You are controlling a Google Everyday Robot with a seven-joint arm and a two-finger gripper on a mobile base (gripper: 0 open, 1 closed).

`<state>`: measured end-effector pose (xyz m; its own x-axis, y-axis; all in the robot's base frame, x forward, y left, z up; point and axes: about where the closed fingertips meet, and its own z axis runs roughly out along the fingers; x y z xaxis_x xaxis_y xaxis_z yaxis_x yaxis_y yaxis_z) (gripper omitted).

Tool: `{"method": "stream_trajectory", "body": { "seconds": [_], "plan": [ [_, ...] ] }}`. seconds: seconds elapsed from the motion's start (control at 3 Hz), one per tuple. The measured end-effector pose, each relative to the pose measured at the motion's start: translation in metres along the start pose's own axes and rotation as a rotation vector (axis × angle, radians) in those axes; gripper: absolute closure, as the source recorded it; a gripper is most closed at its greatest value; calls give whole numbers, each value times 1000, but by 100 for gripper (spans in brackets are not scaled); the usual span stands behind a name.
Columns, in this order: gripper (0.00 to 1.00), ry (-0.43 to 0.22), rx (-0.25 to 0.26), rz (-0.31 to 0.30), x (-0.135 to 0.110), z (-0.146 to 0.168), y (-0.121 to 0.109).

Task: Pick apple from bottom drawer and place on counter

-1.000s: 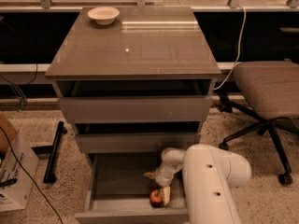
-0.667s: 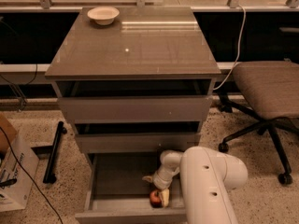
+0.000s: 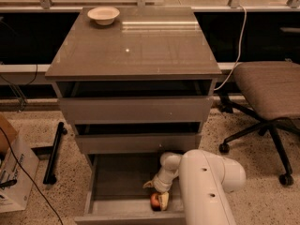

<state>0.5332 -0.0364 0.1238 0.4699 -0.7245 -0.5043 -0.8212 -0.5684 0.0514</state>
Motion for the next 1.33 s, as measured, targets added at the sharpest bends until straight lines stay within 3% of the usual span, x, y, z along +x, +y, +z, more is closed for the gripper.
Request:
{"method": "stream_trajectory", "body": {
  "seconds": [0.67, 1.0, 1.33],
  "plan": [
    [65, -6, -2, 11, 3, 0, -1],
    [96, -10, 50, 4, -7, -26, -10],
    [100, -19, 102, -10, -24, -68, -16]
  ]
}}
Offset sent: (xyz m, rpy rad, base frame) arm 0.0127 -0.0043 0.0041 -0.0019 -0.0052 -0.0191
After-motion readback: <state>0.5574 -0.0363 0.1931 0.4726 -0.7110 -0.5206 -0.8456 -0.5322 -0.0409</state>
